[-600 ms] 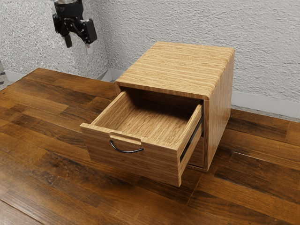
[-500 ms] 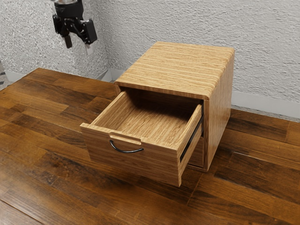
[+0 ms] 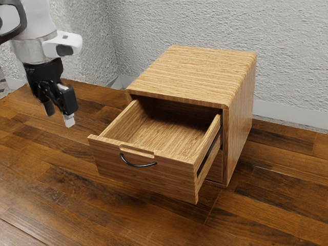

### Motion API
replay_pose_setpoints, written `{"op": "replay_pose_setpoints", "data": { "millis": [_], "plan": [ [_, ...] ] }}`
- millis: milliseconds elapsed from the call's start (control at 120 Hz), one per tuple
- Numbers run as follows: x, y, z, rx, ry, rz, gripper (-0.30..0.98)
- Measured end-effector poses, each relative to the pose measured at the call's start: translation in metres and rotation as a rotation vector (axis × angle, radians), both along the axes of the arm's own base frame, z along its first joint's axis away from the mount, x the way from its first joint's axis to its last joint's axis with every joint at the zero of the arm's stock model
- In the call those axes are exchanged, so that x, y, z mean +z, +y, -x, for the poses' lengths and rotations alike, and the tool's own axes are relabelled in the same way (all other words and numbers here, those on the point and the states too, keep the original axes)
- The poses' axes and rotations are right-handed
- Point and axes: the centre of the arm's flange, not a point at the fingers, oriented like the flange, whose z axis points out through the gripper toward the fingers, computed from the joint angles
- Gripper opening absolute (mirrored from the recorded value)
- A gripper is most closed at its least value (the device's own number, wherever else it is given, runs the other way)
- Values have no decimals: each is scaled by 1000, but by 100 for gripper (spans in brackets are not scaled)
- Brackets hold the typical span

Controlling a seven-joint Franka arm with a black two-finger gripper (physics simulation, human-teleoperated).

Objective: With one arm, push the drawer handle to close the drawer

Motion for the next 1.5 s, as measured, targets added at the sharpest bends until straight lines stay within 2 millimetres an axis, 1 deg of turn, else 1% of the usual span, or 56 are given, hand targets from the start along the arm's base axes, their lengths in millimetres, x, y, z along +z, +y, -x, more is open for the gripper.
{"op": "replay_pose_setpoints", "data": {
  "millis": [83,175,233,300,325,408,583,667,867,983,1083,1167,1342,1467,1500],
  "plan": [
    [-11,-24,22,45,-16,-8,27],
    [-20,-52,49,89,-34,-16,11],
    [-35,-63,59,127,-19,-9,5],
    [-52,-95,71,131,-20,-26,0],
    [-58,-105,74,137,-17,-26,-1],
    [-78,-118,77,188,15,-7,-5],
    [-98,-134,63,282,40,21,-8],
    [-106,-137,55,304,39,7,-9],
    [-111,-137,40,313,-2,-43,-10],
    [-119,-139,24,301,-7,-58,-10],
    [-121,-145,6,278,-13,-59,-10],
    [-126,-148,-7,253,-24,-61,-10],
    [-138,-150,-26,207,-27,-59,-10],
    [-143,-154,-43,164,-31,-59,-10],
    [-144,-152,-48,161,-29,-57,-10]
  ]
}}
